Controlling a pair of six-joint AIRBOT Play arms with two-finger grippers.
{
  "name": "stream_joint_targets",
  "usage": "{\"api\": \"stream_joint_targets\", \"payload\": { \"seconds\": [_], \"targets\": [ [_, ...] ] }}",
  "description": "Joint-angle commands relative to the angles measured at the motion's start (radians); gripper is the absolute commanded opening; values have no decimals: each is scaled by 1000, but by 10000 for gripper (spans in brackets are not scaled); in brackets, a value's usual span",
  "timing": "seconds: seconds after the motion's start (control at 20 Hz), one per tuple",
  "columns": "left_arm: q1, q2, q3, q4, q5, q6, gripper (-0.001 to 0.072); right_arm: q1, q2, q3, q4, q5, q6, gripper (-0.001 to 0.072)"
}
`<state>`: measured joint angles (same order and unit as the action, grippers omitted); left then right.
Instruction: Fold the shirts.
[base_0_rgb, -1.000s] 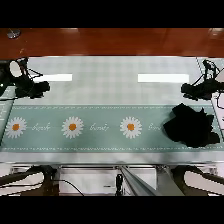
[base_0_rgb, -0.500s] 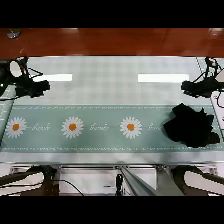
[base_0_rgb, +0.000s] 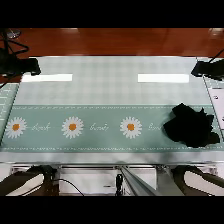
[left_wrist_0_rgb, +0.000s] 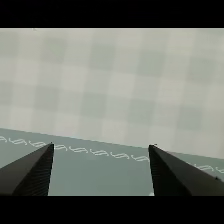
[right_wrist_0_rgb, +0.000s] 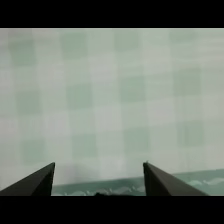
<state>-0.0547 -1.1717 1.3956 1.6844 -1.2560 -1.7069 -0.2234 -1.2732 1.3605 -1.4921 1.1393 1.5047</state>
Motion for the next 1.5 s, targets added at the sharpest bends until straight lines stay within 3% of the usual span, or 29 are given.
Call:
{"api": "stream_joint_targets", "payload": {
  "seconds": [0.0, 0.15, 0.25, 0.55, 0.75, 0.8, 0.85, 0.9, 1.1, 1.25, 1.45],
  "targets": [
    [-103, 198, -121, -27, -13, 18, 704, 0, 163, -94, -137, 169, 20, 627],
    [-245, 352, -360, -77, 27, -45, 704, 0, 371, -415, -295, 150, 137, 626],
    [-330, 388, -496, -77, 108, -58, 704, 0, 403, -567, -420, 87, 210, 626],
    [-378, 243, -586, -77, 141, -69, 703, 0, 148, -614, -330, -3, 160, 626],
    [-378, 159, -586, -78, 141, -165, 703, 0, 43, -613, -264, -49, 95, 604],
    [-377, 146, -586, -77, 143, -164, 703, 0, 45, -611, -216, -47, 56, 423],
    [-367, 139, -586, -76, 146, -151, 703, 0, 53, -607, -154, -39, -8, 110],
    [-346, 138, -583, -70, 147, -134, 703, 0, 67, -599, -103, -41, -62, 26],
    [-159, 143, -492, -19, 74, -134, 703, 1, 170, -346, 4, -36, -97, 25],
    [-17, 209, -465, -20, 4, -85, 703, 32, 292, -117, 131, -60, -110, 25],
    [47, 348, -517, -42, 3, -86, 703, 174, 415, 113, 187, -90, -133, 25]
  ]
}}
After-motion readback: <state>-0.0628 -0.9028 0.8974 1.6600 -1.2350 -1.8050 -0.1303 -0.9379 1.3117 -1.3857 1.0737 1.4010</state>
